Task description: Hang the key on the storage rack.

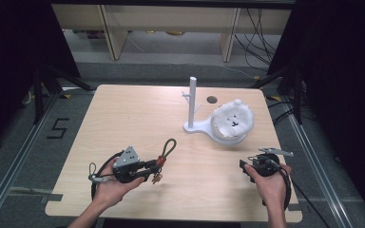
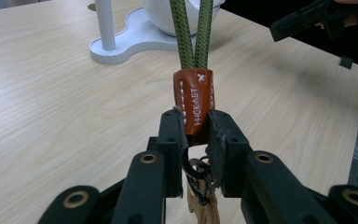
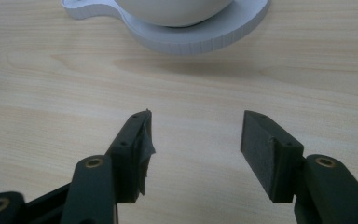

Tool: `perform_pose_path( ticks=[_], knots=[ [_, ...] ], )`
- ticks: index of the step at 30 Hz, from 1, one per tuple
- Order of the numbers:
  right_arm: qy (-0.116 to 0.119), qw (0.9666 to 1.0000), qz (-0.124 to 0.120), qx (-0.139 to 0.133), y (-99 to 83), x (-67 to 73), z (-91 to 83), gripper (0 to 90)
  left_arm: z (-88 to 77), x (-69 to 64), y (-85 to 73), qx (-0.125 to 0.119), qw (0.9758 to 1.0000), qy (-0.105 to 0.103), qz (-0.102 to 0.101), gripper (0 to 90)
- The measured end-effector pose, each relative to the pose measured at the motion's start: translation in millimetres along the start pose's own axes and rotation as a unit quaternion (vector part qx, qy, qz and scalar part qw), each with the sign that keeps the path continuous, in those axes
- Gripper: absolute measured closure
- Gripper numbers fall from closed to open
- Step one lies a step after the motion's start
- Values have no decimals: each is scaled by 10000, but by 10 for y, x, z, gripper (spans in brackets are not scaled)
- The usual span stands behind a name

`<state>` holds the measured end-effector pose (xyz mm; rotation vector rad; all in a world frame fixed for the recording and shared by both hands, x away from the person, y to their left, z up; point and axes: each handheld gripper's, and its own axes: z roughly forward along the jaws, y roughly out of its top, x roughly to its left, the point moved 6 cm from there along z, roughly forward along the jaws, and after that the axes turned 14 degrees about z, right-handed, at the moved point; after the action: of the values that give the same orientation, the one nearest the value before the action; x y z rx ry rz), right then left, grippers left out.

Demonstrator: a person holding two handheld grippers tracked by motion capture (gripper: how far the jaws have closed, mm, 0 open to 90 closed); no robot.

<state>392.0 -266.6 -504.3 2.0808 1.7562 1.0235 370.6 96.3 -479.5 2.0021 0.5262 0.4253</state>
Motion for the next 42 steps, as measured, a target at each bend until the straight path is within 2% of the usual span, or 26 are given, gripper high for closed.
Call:
perform_pose_path(
  ticks=[10,11,13,18,19,20,22,23,25,33,34,42],
  knots=[
    [54,10000,34,-17,0,7,6,441,30,74,122,-117,9999,22,76,753],
    [79,9997,-155,-149,13,-16,28,441,32,85,135,-122,9999,24,70,753],
    [48,9999,-60,-112,11,-6,17,441,32,103,156,-112,9999,60,72,753],
    [77,9997,-132,-195,20,-15,27,440,50,126,207,-170,9998,81,79,753],
    [65,9993,-322,-186,34,-47,25,440,56,130,220,-176,9998,84,96,753],
    [70,9993,-323,-188,36,-47,24,440,64,135,231,-216,9997,61,126,753],
    [45,9998,-161,-121,30,-23,4,440,76,143,256,-235,9996,66,130,753],
    [124,9996,-204,-138,32,-27,12,441,85,152,273,-255,9995,65,150,753],
    [75,9992,-335,-187,35,-48,23,440,91,168,298,-238,9995,106,168,753],
    [93,9994,-279,-182,32,-36,20,440,152,224,390,-282,9993,95,205,753],
    [79,9998,-148,-124,28,-17,8,440,163,232,403,-305,9993,91,204,753],
    [38,9997,-185,-122,28,-26,-1,440,222,309,458,-295,9992,127,219,754]
  ],
)
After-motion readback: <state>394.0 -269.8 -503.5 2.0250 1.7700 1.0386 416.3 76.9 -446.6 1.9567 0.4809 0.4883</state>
